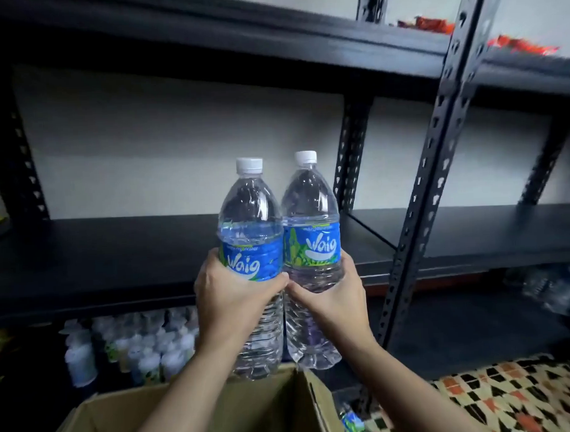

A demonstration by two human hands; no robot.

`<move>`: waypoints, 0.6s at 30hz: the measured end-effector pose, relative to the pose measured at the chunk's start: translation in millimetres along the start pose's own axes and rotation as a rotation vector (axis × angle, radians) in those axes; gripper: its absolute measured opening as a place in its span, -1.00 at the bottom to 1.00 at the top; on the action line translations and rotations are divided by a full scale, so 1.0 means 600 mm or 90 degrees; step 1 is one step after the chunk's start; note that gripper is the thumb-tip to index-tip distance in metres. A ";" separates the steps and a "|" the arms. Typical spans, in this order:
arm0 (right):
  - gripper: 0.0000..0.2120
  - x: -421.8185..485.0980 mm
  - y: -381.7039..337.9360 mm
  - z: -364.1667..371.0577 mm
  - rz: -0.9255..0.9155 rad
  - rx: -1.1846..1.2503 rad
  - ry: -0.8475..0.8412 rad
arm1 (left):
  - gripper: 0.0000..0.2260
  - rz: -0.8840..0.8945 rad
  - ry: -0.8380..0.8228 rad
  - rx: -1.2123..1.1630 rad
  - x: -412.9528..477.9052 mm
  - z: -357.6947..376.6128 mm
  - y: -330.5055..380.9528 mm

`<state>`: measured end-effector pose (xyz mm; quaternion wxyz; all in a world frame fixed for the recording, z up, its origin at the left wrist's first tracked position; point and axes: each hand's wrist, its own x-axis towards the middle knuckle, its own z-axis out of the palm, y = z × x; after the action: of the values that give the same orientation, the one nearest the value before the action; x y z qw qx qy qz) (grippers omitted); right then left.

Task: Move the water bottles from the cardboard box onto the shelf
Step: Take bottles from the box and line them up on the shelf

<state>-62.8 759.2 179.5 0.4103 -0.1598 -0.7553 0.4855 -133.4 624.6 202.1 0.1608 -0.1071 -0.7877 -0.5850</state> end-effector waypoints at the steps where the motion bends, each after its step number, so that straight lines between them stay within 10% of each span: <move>1: -0.18 0.013 -0.008 -0.005 -0.009 0.002 0.001 | -0.38 0.007 0.005 -0.003 0.007 0.005 0.012; 18: -0.29 0.244 -0.004 0.004 -0.050 0.009 0.013 | -0.38 0.001 0.022 -0.052 0.168 0.120 0.115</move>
<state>-153.9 850.3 249.2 0.4379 -0.1320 -0.7531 0.4729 -211.4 711.8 282.4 0.1702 -0.1044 -0.7602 -0.6183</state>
